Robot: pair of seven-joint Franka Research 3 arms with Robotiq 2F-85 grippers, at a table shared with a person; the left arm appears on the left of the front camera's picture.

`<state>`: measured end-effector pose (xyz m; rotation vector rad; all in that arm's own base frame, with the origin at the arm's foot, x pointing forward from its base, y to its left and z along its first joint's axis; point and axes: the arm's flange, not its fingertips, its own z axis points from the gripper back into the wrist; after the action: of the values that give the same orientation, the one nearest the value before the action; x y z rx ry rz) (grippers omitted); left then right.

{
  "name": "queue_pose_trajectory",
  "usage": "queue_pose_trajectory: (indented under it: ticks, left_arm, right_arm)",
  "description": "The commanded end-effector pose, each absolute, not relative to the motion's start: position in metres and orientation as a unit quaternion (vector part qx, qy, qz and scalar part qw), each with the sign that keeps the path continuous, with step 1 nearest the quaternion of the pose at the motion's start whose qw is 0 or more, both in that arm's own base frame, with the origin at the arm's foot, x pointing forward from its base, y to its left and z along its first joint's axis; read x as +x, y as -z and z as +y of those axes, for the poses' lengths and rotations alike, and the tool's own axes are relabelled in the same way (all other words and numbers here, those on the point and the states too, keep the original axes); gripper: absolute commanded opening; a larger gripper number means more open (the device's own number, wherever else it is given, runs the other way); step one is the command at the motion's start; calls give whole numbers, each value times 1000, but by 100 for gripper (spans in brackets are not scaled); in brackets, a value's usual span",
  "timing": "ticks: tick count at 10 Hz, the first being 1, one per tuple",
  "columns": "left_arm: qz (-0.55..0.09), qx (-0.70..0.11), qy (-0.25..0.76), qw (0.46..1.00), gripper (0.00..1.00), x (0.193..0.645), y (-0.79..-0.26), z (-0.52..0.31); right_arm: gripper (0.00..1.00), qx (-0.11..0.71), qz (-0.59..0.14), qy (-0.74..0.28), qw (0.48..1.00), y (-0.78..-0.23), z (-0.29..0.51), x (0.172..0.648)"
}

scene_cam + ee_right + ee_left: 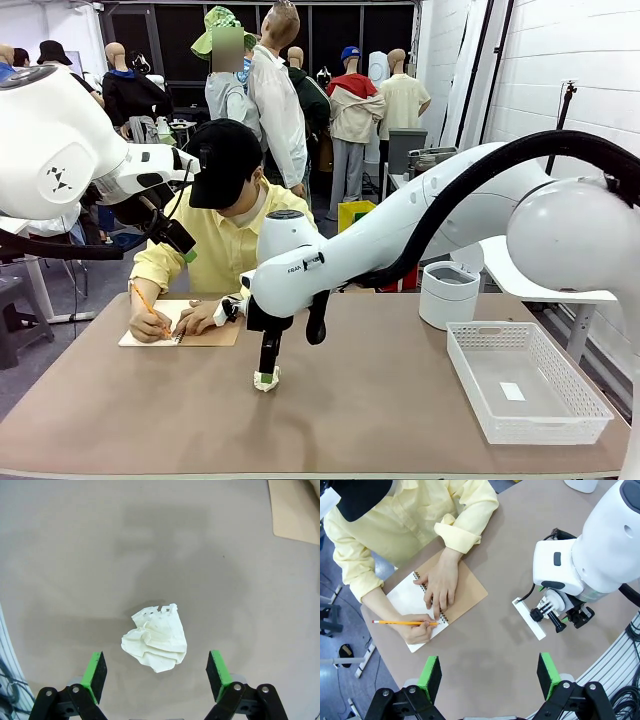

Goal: Sort the paper based on its condition.
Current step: If a person hands you a paper, place it in the Organizing basket , and if it's crumpled, put it in the Trash can.

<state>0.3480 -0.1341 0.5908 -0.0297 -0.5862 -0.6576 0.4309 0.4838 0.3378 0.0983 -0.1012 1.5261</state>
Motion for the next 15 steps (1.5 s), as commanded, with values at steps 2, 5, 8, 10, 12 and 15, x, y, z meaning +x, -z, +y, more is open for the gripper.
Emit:
queue_pose_trajectory:
  ticks: [2, 5, 8, 10, 12, 15]
  left_arm:
    - [-284, -14, 316, 905, 100, 348, -591, -133]
    - [-284, -14, 316, 905, 100, 348, -591, -133]
    - [-284, -14, 316, 905, 100, 348, -591, -133]
    - [-284, -14, 316, 905, 100, 348, -591, -133]
    - [-284, -14, 316, 905, 100, 348, -591, -133]
    - [-284, -14, 316, 905, 100, 348, -591, -133]
  right_arm:
    - [100, 36, -33, -684, 728, -337, 492, 436]
    - [100, 27, -24, -689, 724, -332, 493, 440]
    - [100, 27, -10, -686, 727, -323, 491, 443]
    - [100, 26, -6, -688, 725, -319, 493, 446]
    - [100, 27, 3, -688, 725, -310, 495, 448]
    - [100, 24, 8, -687, 726, -304, 498, 452]
